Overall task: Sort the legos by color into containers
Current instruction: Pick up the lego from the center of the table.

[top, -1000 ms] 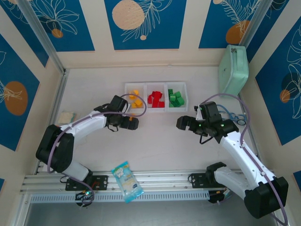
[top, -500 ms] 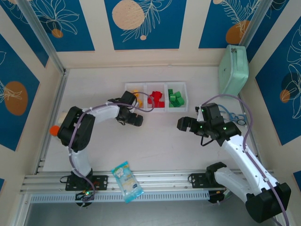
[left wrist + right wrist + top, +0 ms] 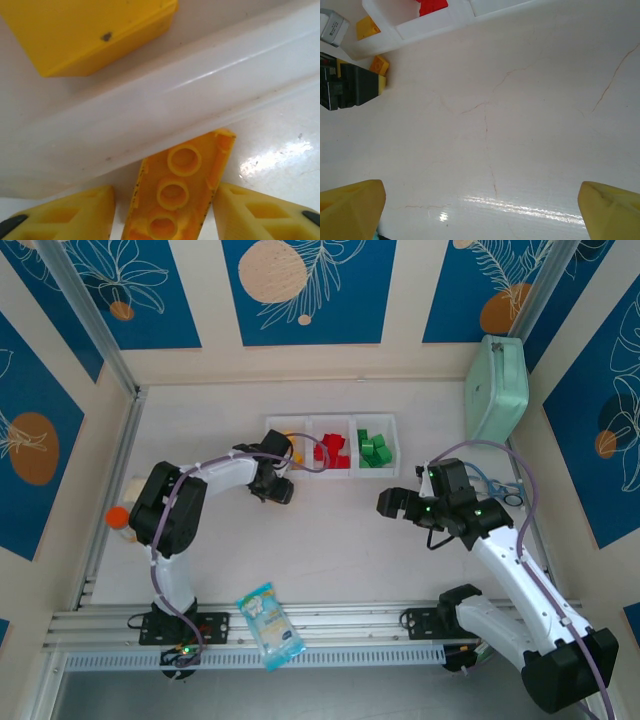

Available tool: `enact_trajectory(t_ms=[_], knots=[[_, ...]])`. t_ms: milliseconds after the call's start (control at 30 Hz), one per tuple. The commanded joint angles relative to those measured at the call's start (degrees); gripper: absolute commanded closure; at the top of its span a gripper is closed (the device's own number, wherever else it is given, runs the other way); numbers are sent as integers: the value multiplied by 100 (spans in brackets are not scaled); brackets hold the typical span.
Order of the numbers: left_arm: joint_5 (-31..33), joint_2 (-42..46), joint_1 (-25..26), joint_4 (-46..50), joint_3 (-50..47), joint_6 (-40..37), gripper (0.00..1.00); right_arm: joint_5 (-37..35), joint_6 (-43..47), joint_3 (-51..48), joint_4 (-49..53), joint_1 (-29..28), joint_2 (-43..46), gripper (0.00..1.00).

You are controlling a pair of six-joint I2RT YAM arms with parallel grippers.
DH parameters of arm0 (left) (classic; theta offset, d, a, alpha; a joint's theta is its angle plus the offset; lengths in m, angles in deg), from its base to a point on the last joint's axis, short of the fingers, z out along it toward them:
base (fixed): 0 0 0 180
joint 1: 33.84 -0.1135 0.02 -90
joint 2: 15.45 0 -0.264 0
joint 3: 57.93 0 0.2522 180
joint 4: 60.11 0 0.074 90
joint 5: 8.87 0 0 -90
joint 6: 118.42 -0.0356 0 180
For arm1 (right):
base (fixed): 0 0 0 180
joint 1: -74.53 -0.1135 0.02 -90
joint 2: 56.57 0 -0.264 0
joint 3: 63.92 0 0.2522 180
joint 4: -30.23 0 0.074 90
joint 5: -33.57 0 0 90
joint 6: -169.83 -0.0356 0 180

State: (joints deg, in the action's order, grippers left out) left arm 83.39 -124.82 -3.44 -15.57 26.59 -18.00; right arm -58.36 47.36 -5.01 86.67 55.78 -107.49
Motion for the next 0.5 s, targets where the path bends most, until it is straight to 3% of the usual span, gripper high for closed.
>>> enact_trajectory(t_ms=[0, 133, 467], knots=[[-290, -59, 68, -337, -176, 144, 55, 112, -24, -43, -71, 4, -100, 1], [9, 34, 185, -25, -174, 518, 65, 77, -19, -23, -91, 2, -120, 1], [326, 812, 740, 94, -436, 940, 79, 110, -54, -36, -190, -24, -181, 1]])
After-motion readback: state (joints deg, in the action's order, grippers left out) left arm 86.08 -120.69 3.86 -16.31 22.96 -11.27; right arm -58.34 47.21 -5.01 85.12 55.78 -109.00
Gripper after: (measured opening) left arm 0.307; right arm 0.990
